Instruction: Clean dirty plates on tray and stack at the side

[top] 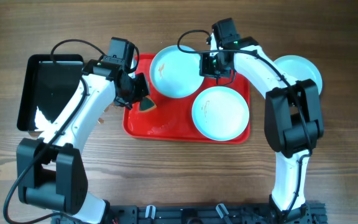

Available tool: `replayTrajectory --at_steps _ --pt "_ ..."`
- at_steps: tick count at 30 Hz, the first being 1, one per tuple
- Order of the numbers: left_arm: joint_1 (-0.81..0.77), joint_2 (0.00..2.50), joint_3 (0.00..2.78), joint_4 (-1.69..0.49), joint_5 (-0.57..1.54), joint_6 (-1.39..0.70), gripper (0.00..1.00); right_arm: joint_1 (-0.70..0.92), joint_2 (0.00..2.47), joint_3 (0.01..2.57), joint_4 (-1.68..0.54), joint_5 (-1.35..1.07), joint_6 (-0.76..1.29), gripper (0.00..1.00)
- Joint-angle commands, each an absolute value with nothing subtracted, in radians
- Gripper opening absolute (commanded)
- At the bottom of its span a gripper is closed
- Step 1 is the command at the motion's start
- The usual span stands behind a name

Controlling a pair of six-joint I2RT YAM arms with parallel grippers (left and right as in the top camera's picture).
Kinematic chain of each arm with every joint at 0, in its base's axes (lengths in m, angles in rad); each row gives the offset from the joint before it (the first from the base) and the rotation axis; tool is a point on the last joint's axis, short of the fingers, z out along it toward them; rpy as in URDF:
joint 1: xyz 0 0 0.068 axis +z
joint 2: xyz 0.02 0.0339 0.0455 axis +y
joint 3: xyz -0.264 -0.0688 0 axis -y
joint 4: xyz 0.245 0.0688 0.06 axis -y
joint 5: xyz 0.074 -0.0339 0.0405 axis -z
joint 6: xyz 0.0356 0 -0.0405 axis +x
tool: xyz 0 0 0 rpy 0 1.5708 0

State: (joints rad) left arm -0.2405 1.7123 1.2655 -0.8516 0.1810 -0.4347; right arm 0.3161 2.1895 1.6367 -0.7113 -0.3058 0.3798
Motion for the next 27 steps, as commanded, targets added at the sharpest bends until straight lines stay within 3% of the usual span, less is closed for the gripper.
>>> replayTrajectory --at_steps 1,14,27 --pt "-0.239 1.716 1.261 -0.827 0.175 -0.384 0.04 0.363 2.164 1.66 -0.813 -0.333 0.422 0.04" --pt "-0.239 1.717 1.261 -0.835 0.144 -0.317 0.04 0.546 2.164 1.658 -0.877 -0.227 0.477 0.05" --pt "-0.241 1.733 1.26 -0.906 0.156 -0.318 0.04 0.549 2.164 1.635 -0.82 -0.149 0.516 0.04"
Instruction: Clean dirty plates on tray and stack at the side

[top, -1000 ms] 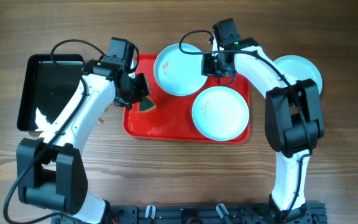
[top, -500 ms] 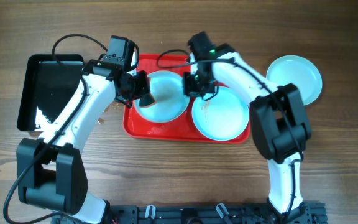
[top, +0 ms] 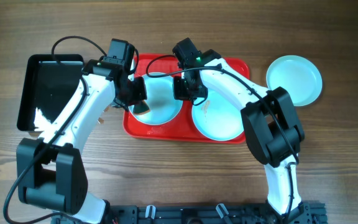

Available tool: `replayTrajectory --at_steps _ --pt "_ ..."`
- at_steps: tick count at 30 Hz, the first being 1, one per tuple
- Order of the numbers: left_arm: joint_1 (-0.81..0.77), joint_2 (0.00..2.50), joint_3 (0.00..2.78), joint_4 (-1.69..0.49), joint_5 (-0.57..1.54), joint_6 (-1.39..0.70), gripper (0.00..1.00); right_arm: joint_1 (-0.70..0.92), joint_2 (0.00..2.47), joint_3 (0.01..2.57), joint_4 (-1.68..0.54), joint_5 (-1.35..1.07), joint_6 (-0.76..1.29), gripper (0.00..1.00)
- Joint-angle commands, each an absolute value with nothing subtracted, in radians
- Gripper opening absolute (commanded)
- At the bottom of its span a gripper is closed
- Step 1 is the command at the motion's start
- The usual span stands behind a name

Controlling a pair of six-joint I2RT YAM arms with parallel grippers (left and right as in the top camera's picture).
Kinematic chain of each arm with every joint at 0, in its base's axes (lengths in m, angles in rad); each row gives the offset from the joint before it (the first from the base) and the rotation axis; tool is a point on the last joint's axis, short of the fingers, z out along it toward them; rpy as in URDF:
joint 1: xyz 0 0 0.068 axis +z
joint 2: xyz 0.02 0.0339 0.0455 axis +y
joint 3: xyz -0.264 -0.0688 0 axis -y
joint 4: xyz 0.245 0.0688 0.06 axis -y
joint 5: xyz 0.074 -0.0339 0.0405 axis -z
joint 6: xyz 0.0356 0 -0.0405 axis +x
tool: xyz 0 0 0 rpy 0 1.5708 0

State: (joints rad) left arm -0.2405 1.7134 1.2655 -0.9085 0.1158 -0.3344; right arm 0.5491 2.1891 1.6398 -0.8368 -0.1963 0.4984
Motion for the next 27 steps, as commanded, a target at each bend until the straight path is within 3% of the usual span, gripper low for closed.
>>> replayTrajectory --at_steps 1,27 --pt "-0.241 1.741 1.26 -0.905 0.166 -0.318 0.04 0.549 2.164 1.626 -0.813 -0.149 0.516 0.04" --pt "-0.241 1.847 1.26 -0.69 0.266 -0.356 0.04 0.546 2.165 1.61 -0.82 -0.149 0.524 0.04"
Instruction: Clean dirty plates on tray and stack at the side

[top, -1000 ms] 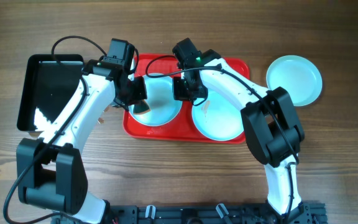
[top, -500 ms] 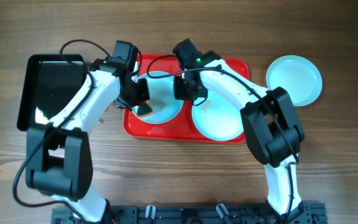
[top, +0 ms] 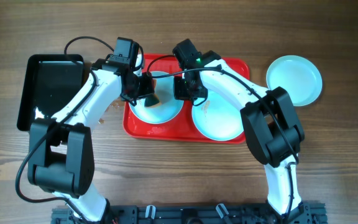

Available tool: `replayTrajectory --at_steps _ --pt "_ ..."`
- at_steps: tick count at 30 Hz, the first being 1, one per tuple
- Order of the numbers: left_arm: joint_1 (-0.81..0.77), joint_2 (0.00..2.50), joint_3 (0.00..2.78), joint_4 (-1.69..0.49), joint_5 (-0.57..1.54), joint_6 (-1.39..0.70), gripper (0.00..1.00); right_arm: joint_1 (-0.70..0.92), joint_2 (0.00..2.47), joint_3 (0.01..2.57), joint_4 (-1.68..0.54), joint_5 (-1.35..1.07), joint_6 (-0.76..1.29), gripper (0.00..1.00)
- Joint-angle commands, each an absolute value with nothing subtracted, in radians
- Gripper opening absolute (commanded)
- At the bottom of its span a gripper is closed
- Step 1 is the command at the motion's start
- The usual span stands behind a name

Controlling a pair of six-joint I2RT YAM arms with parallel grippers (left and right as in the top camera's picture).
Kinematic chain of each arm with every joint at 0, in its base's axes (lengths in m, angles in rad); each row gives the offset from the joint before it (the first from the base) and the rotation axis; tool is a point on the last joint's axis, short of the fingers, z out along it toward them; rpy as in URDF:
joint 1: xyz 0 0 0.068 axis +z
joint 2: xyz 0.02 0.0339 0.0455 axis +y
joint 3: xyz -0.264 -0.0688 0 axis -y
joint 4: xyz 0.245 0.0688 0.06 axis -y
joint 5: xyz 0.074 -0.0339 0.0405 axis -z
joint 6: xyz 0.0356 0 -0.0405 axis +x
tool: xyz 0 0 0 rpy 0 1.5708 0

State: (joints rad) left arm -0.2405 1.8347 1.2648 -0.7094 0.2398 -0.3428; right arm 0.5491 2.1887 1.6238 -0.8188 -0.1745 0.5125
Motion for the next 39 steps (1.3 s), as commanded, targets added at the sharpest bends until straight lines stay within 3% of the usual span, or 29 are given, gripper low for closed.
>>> replayTrajectory --at_steps 1,22,30,39 --pt "-0.241 1.848 1.26 -0.683 0.266 -0.357 0.04 0.546 2.165 1.61 -0.82 -0.149 0.524 0.04" --pt "-0.301 1.965 1.26 -0.643 0.255 -0.403 0.04 0.546 2.165 1.61 -0.817 -0.148 0.524 0.04" --pt "-0.295 1.977 1.26 -0.776 -0.12 -0.4 0.04 0.545 2.165 1.61 -0.816 -0.144 0.523 0.04" --pt "-0.258 1.969 1.296 -0.812 -0.256 -0.397 0.04 0.545 2.165 1.61 -0.817 -0.121 0.524 0.04"
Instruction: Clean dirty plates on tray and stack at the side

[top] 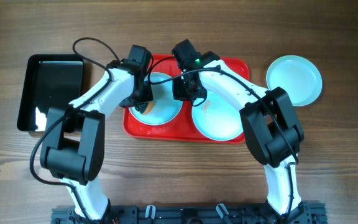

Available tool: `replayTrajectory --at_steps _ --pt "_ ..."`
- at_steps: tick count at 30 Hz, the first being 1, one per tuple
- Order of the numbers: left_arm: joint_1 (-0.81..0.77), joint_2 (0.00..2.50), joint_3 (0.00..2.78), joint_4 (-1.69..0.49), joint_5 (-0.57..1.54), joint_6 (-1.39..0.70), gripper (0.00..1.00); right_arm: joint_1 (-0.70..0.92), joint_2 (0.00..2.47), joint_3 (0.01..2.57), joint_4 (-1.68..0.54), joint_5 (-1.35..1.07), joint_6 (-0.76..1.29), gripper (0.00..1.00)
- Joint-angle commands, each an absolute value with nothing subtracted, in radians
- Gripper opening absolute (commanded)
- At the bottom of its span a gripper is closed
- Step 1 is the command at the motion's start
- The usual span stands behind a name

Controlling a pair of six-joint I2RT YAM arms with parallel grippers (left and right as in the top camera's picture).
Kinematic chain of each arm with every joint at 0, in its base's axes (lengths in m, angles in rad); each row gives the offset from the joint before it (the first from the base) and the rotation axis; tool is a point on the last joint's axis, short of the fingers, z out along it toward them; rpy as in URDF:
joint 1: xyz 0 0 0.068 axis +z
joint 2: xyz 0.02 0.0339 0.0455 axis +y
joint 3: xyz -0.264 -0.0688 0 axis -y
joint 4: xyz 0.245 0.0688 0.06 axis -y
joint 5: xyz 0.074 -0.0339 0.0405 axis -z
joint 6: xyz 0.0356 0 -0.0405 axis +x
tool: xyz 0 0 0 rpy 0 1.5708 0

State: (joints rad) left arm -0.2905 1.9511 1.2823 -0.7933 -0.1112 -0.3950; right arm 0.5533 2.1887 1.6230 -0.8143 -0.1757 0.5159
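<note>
A red tray (185, 134) holds two pale blue plates. The left plate (166, 107) lies at the tray's left half. My right gripper (185, 93) is shut on that plate's right rim. My left gripper (143, 99) sits low over its left part, shut on a brown-and-green sponge (140, 109) that is mostly hidden under the fingers. The right plate (219, 119) bears a thin reddish smear. A third plate (294, 78) rests on the bare table to the right of the tray.
A black rectangular bin (50, 90) stands at the far left on the wooden table (179, 180). A few crumbs (107, 112) lie between the bin and the tray. Both arms cross over the tray's upper half.
My left gripper with the sponge has shifted from the plate's upper middle to its left side, and the left arm is stretched further out. The right gripper and plate have stayed put.
At first the dirty plate lay at the tray's top with my right gripper at its right rim, the sponge held at the tray's left edge. Then the plate sat lower left, still gripped, sponge at its edge. Since then the sponge has been at two spots on the plate.
</note>
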Motion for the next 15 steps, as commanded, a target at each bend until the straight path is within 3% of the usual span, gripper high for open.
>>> replayTrajectory --at_steps 1,6,15 --pt "-0.259 1.963 1.311 -0.822 -0.256 -0.397 0.04 0.545 2.165 1.61 -0.817 -0.121 0.524 0.04" --pt "-0.262 1.912 1.402 -0.862 -0.233 -0.397 0.04 0.545 2.165 1.61 -0.817 -0.121 0.524 0.04" --pt "-0.264 1.887 1.424 -0.826 0.012 -0.397 0.04 0.545 2.165 1.61 -0.816 -0.122 0.524 0.04"
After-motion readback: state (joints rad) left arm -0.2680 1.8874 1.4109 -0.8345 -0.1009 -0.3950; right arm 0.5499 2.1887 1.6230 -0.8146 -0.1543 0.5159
